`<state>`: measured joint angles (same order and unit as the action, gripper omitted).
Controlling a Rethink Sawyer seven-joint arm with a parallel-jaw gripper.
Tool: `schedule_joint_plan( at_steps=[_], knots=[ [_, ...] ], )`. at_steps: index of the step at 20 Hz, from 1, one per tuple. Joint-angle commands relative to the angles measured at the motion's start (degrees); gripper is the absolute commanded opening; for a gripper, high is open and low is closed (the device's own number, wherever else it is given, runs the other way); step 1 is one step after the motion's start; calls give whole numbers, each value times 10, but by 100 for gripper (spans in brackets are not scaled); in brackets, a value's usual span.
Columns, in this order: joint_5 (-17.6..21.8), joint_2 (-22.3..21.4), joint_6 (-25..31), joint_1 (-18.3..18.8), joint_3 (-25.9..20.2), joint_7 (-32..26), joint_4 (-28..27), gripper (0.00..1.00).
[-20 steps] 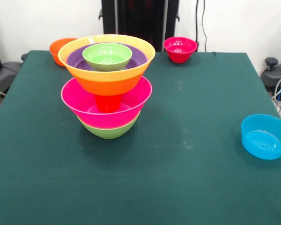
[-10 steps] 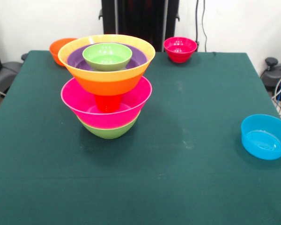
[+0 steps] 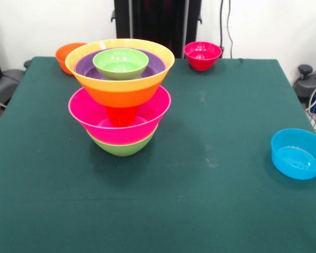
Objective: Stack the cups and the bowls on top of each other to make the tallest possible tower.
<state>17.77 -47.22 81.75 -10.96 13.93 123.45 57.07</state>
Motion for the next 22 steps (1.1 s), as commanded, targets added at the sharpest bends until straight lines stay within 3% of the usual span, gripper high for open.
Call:
schedule_joint_plan(
  at_steps=[1, 22],
  knots=[
    [36, 34, -49, 5, -26, -16, 83, 0],
    [42, 56, -125, 3, -9, -2, 118, 0]
  ],
)
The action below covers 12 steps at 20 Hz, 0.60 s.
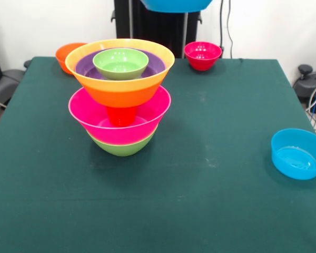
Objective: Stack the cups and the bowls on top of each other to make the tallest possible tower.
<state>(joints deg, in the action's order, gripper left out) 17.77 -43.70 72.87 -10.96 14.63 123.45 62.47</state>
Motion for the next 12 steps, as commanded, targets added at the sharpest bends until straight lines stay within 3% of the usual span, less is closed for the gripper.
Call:
schedule_joint_plan(
  at_steps=[1, 12],
  knots=[
    [42, 22, -39, 3, -16, -2, 65, 0],
    [44, 36, -54, 6, -11, -14, 58, 0]
  ],
)
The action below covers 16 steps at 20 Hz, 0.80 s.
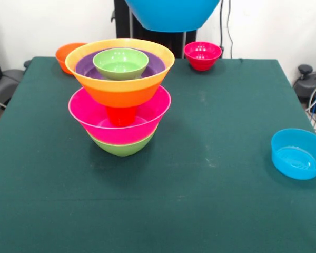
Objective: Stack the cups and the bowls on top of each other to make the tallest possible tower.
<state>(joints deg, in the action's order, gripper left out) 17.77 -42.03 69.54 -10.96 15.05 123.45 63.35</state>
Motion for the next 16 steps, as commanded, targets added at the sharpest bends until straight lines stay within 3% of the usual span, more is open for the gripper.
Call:
schedule_joint_plan(
  at_steps=[1, 11, 16],
  knots=[
    [44, 19, -17, 6, -14, -16, 46, 0],
    [46, 4, 0, 11, -10, -56, 58, 0],
    [51, 3, -20, 19, -6, -69, 67, 0]
  ],
)
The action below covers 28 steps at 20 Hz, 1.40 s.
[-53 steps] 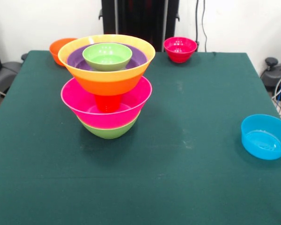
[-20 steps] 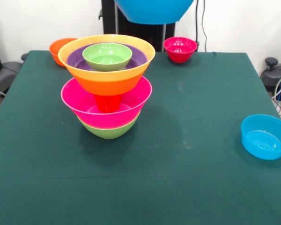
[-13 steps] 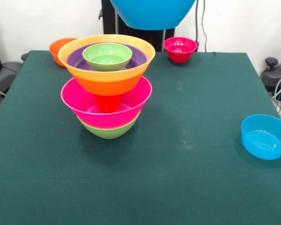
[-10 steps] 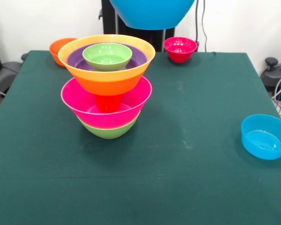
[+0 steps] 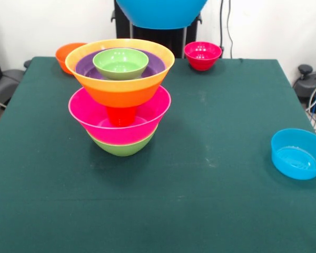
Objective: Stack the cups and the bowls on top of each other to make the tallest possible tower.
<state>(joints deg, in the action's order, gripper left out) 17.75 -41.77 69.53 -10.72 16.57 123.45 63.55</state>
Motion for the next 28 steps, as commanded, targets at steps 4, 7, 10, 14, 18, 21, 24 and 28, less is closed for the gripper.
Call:
schedule_joint_plan(
  at_steps=[4, 7, 10, 14, 18, 21, 24, 28],
  knots=[
    [52, -1, -41, 24, -18, -66, 78, 0],
    [55, -1, -53, 29, -17, -68, 86, 0],
    [59, -3, -62, 25, -11, -62, 104, 0],
    [60, -8, -89, 24, -6, -55, 133, 0],
    [64, -8, -122, 27, -2, -46, 157, 0],
    [68, -8, -141, 30, -1, -41, 171, 0],
    [72, -9, -156, 32, 2, -35, 182, 0],
    [78, -11, -162, 36, 2, -42, 188, 0]
  ],
)
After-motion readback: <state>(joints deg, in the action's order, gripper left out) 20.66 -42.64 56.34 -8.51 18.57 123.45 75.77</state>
